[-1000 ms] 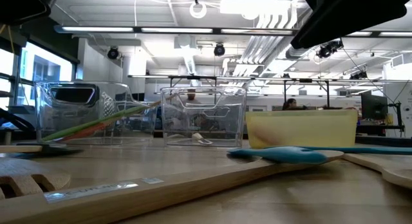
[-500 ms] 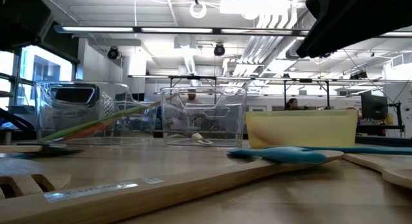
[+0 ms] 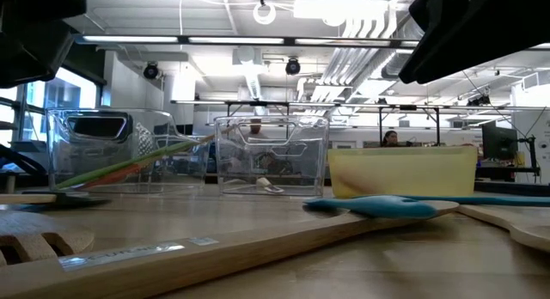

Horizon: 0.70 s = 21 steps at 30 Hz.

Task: Pick & Place Kitchen Items
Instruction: Put the gray spatula into the left transparent bin

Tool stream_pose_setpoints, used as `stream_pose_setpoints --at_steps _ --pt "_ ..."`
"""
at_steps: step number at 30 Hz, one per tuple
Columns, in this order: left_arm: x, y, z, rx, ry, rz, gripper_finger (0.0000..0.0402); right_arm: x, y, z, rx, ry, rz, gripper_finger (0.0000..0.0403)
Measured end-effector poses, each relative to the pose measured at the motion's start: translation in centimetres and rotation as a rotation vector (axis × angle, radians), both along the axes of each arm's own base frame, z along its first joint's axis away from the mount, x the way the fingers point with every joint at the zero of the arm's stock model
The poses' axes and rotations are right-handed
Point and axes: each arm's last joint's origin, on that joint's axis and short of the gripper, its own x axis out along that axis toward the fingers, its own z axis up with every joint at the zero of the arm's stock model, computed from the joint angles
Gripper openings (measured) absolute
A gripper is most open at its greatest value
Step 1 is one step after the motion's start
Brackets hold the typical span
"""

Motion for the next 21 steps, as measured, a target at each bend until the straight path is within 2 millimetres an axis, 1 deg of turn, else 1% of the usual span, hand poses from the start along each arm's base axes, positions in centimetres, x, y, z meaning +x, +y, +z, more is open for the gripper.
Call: stream_pose_setpoints --at_steps 3,7,16,21 --pt "0.04 -0.02 -0.17 -0.005 0.009 -0.002 0.0229 0.00 0.00 0.00 0.000 0.001 0.001 0.0098" --pt "-0.02 -0.02 -0.26 -0.002 0.014 -0.003 0.0188 0.00 0.01 -0.01 0.002 0.002 0.003 0.0098" --pt "-0.33 0.21 -0.41 0.032 0.040 -0.036 0.0055 -0.04 0.12 -0.07 0.031 0.025 0.029 0.0098" --pt "-0.41 0.27 -0.43 0.050 0.043 -0.081 0.0054 -0.04 0.12 -0.07 0.034 0.025 0.027 0.0098"
